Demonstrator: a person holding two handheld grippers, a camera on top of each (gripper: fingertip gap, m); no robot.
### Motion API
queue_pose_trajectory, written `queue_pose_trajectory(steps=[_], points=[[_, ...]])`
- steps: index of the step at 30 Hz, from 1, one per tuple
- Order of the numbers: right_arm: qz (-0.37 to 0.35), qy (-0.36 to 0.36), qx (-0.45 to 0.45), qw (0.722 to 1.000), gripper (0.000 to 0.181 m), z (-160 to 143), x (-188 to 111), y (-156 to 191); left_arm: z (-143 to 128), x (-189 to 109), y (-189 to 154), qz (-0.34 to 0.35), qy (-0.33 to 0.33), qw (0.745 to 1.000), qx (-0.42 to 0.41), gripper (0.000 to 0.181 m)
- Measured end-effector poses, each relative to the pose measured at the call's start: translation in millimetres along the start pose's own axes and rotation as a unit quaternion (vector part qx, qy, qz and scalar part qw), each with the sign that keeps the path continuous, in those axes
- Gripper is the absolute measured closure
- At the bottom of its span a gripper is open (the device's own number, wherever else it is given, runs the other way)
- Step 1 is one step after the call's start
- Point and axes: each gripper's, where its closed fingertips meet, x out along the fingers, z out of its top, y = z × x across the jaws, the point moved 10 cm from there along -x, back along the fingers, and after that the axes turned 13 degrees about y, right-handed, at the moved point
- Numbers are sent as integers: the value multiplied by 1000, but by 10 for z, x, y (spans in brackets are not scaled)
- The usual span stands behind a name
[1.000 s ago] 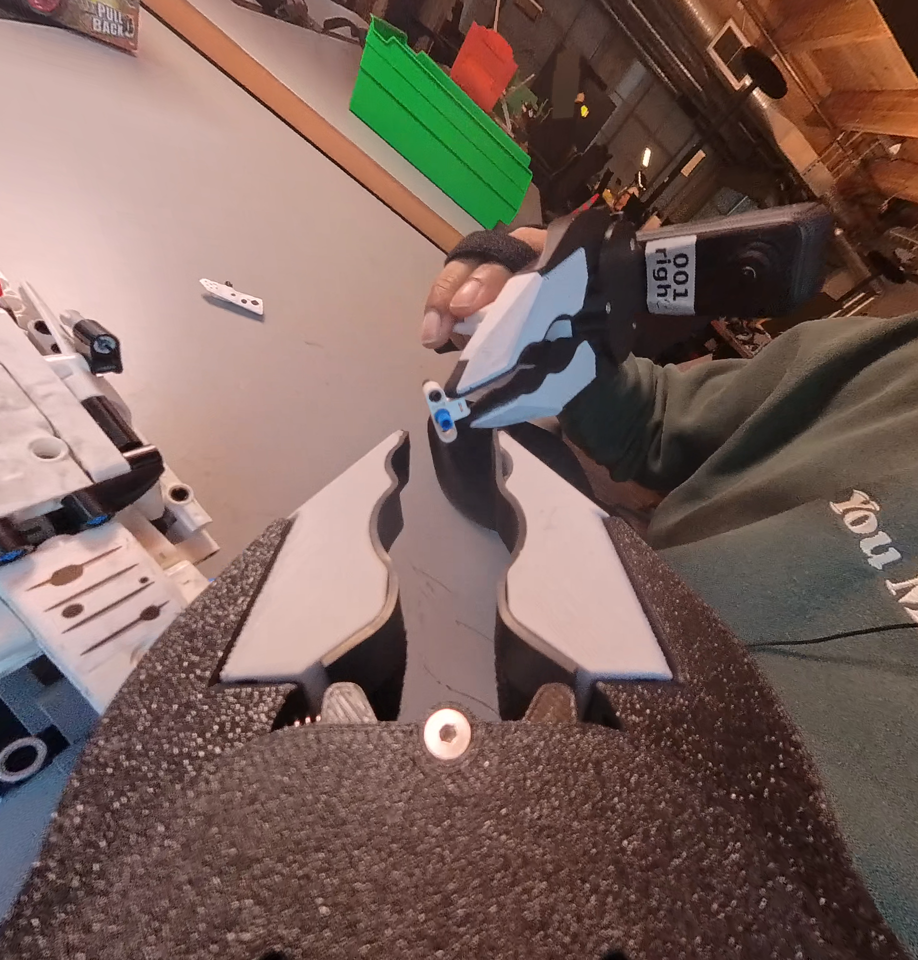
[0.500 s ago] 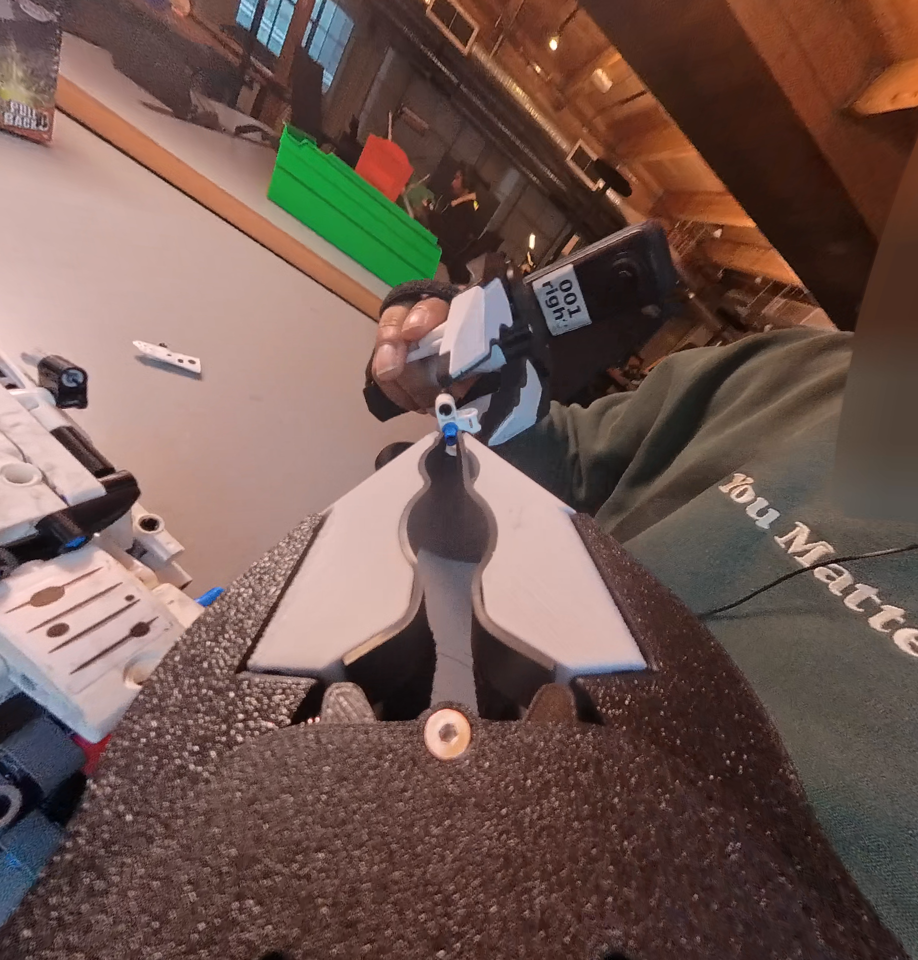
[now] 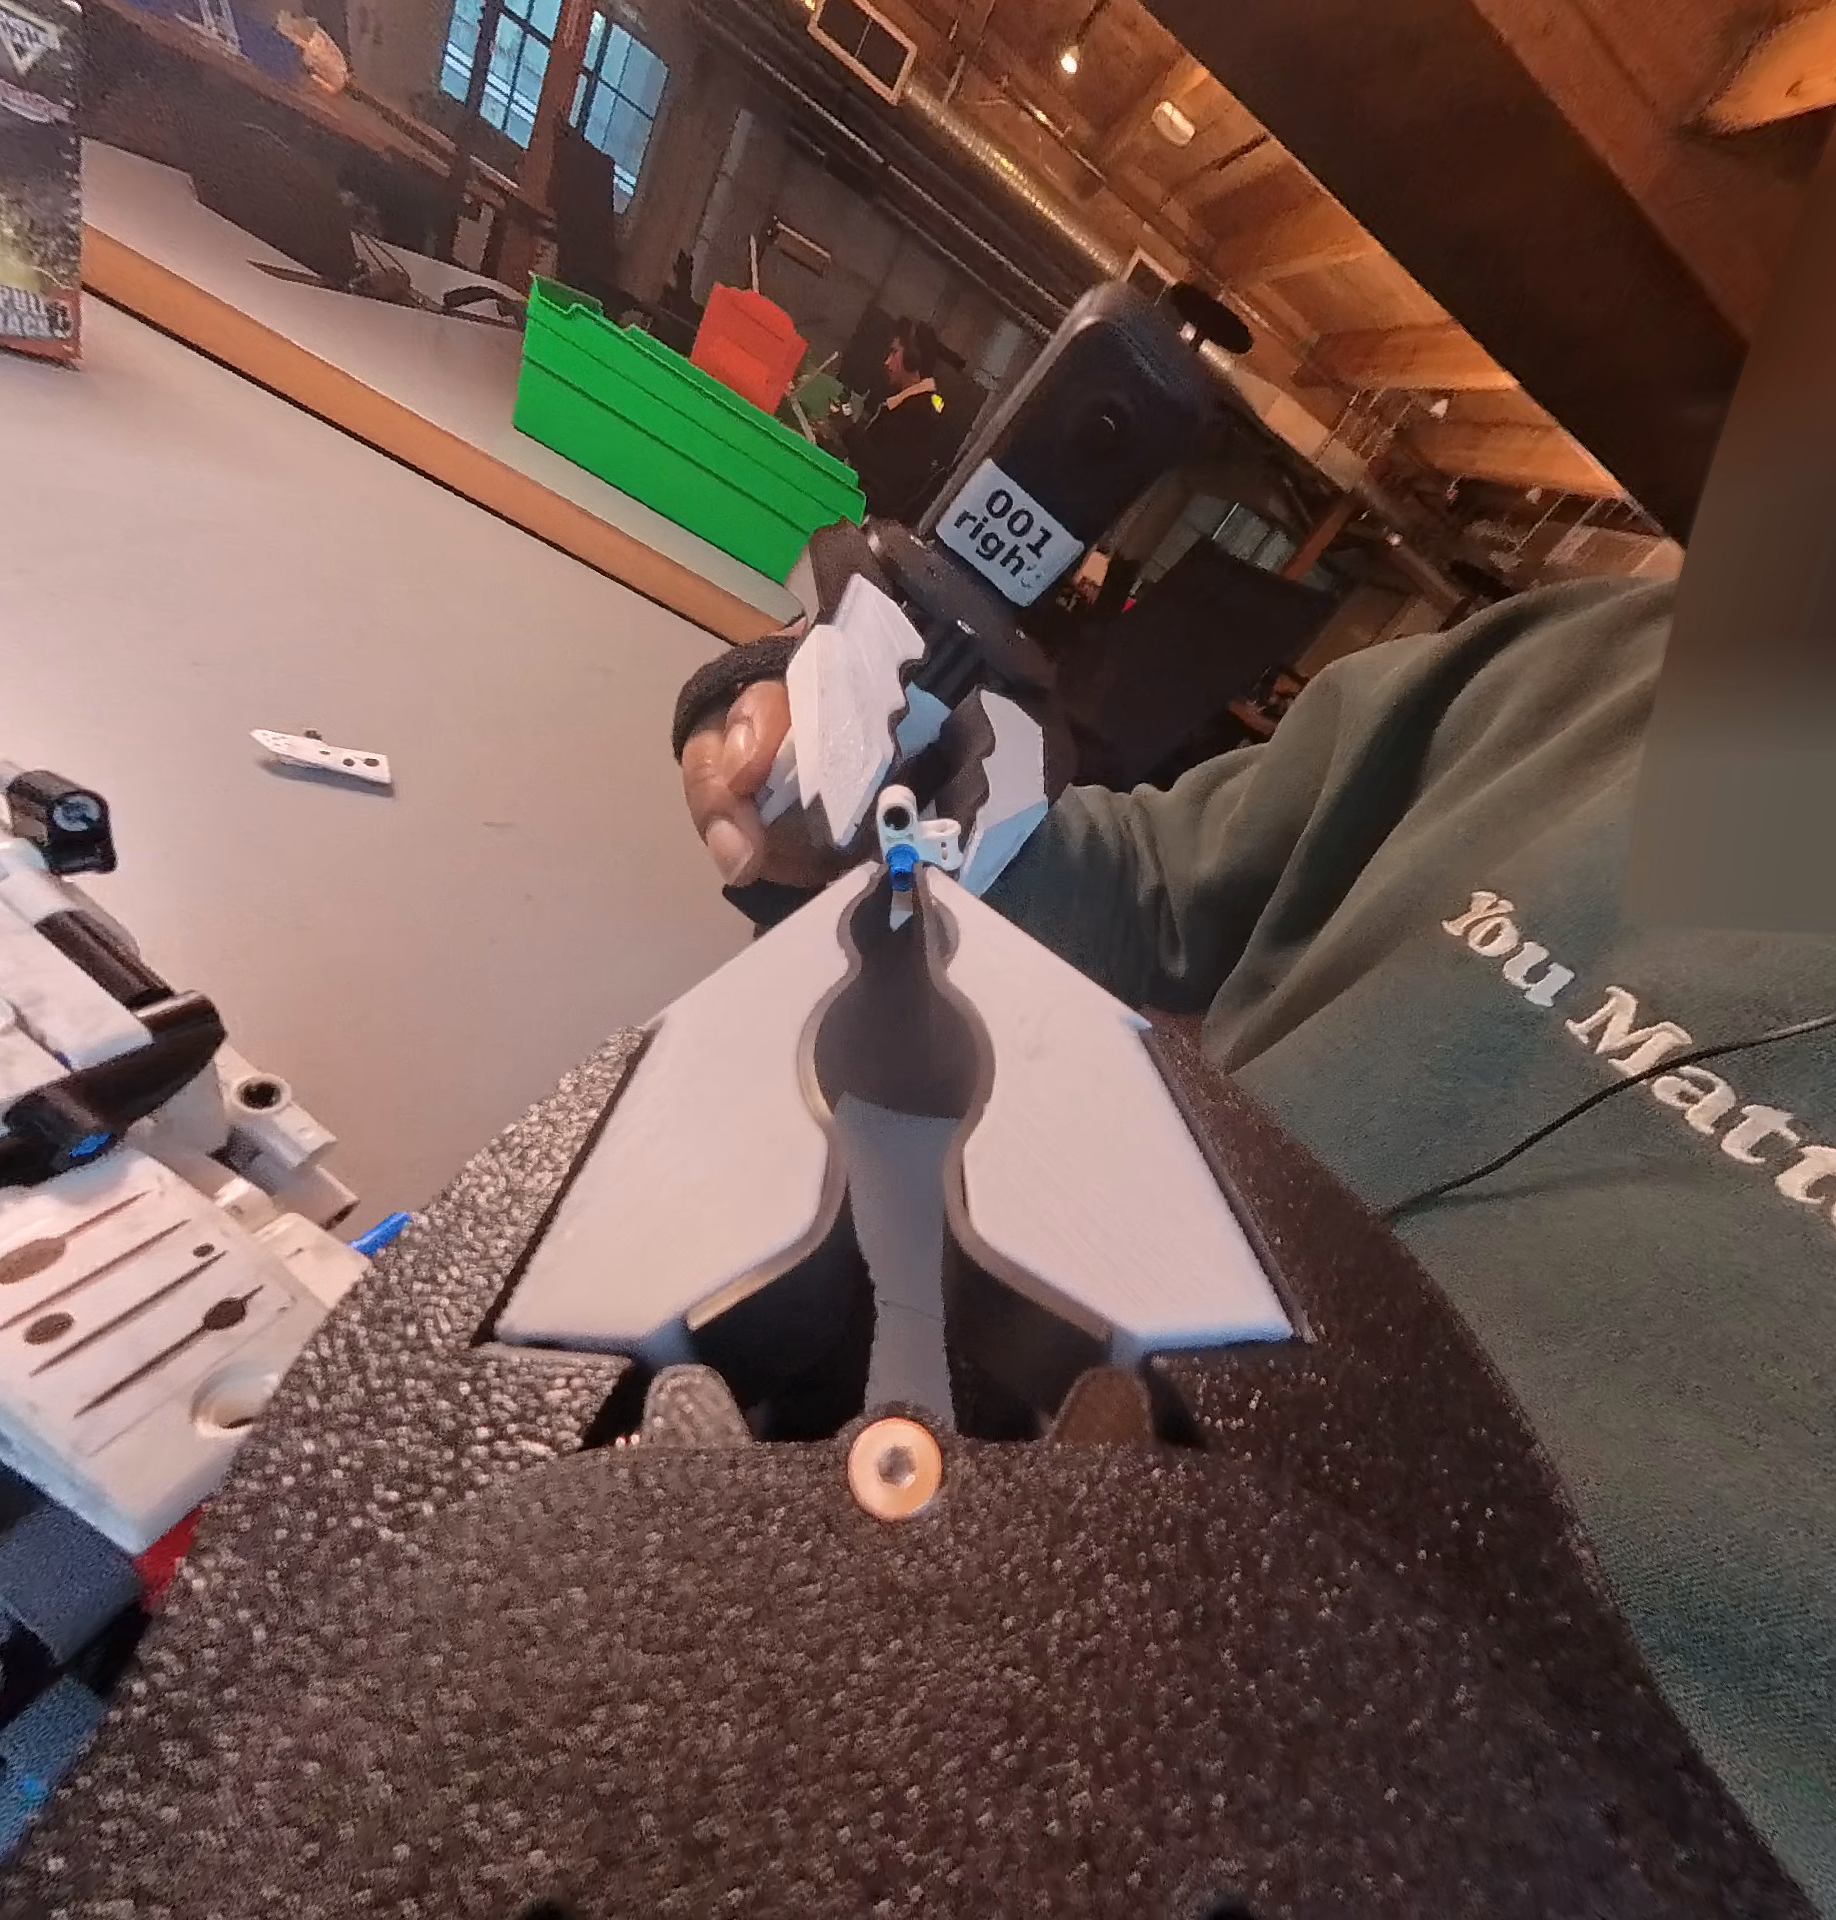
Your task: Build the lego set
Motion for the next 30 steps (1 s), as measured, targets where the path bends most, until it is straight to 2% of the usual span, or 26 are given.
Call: queue_pose_trajectory(steps=[4,8,10,15,17,18,19,21,22,23,24,25,28,30], points=[[52,-7,55,997,168,-46,-7,-41,47,6,-117,83,32,992,89,180],[82,-41,74,993,176,-62,-50,-103,82,-13,-181,114,38,985,124,181],[68,-36,51,996,175,-46,-44,-73,70,-23,-194,116,39,984,128,181],[78,-57,62,993,177,-70,-87,-124,126,-52,-193,126,26,983,134,181],[54,-75,79,993,181,-146,-242,-228,206,-357,-161,141,-36,983,114,181],[47,-84,95,991,181,-194,-339,-283,202,-455,-147,158,-36,980,117,181],[35,-75,93,992,181,-215,-361,-292,168,-422,-153,171,-11,977,129,181],[25,-73,89,993,181,-176,-254,-269,118,-206,-153,166,31,976,140,181],[39,-74,98,992,176,-144,-182,-252,118,-127,-147,172,48,973,149,181],[70,-61,101,991,149,-108,-122,-214,132,-81,-155,174,60,970,158,181],[95,-48,102,989,134,-88,-82,-184,144,-61,-167,178,65,967,168,181],[103,-46,101,988,132,-82,-55,-166,140,-46,-163,184,74,965,174,181],[82,-30,88,992,160,-95,25,-122,106,-4,-155,179,83,964,176,181],[75,-37,87,993,166,-105,22,-128,98,12,-168,186,92,961,184,181]])
